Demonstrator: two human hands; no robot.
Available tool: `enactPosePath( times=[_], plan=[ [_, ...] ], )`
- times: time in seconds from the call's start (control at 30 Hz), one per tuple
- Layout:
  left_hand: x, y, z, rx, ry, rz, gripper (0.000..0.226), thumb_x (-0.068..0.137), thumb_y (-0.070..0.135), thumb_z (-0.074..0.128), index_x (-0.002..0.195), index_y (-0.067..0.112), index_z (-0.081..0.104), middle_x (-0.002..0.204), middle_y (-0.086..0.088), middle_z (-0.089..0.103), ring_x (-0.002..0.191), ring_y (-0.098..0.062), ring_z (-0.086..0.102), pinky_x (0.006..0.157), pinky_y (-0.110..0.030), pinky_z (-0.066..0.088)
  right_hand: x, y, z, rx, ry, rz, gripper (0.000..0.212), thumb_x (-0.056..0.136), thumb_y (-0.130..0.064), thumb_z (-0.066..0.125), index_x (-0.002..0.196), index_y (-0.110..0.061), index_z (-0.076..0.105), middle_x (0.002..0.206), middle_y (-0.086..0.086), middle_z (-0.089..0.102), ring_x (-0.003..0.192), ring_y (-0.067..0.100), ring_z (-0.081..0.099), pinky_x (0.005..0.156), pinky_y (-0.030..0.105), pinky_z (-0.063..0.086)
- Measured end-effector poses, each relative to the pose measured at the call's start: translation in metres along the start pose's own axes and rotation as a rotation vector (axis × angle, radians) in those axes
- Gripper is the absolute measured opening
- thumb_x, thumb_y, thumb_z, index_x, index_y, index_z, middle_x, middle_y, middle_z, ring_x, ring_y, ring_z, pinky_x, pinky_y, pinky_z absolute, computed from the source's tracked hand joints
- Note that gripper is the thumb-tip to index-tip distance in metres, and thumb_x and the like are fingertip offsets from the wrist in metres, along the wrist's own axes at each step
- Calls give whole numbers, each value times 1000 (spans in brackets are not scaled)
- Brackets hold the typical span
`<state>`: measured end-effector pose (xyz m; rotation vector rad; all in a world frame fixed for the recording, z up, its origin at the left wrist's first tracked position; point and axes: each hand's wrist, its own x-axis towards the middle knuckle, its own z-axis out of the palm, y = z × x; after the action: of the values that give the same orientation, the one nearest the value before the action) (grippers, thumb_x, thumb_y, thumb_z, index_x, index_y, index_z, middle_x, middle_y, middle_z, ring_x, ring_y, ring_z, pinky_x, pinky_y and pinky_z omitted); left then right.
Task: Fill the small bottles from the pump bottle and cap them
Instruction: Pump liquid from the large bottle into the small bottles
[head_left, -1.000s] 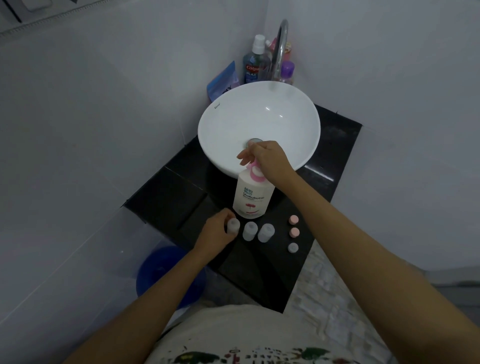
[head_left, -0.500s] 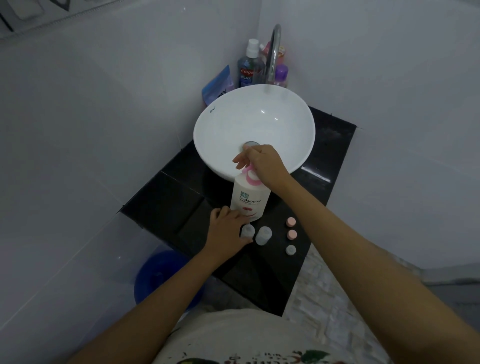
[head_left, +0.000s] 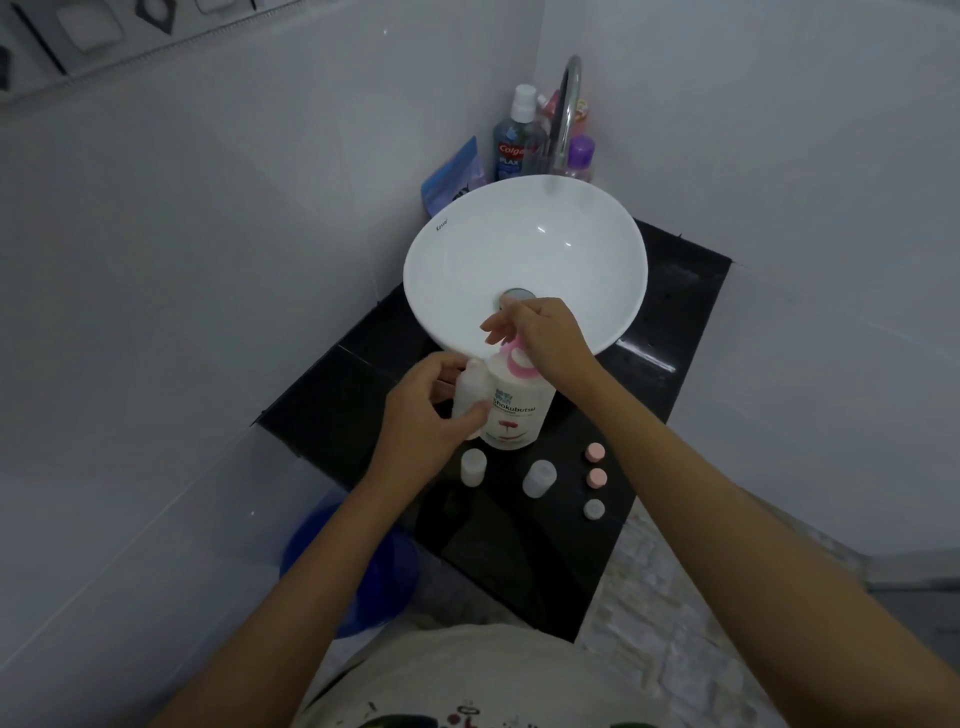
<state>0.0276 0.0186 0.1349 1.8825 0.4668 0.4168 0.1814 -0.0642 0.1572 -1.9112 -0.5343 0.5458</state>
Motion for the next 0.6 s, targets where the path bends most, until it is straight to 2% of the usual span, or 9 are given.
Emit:
enactPosePath(
  times=[0.17,0.33,0.47,0.6],
  plan=[
    [1,11,-7,18,35,12,32,77,21,76,104,22,60,97,12,65,86,2,60,72,-9,49,2,0,4,4,13,-13,41,98,-22,39,85,-2,73,75,8,69,66,11,62,85,37,49],
    [1,14,-9,59,63,33,34,77,23,76,107,17,61,101,5,66,92,-7,61,77,-18,50,6,1,6,-5,12,-26,40,98,-22,40,84,-4,73,80,11,71,72,15,64,86,39,50],
    [1,14,-10,61,80,52,33,78,24,75,109,19,62,102,6,67,94,-6,61,80,-21,52,6,0,8,-5,7,-36,40,98,-23,40,85,-4,73,76,7,70,69,12,63,82,34,50],
    [2,16,-9,36,96,74,35,80,23,74,113,17,64,105,4,67,98,-6,62,83,-18,51,4,1,7,-3,8,-43,41,98,-23,39,87,-3,73,74,5,69,70,10,61,77,27,47]
  ],
)
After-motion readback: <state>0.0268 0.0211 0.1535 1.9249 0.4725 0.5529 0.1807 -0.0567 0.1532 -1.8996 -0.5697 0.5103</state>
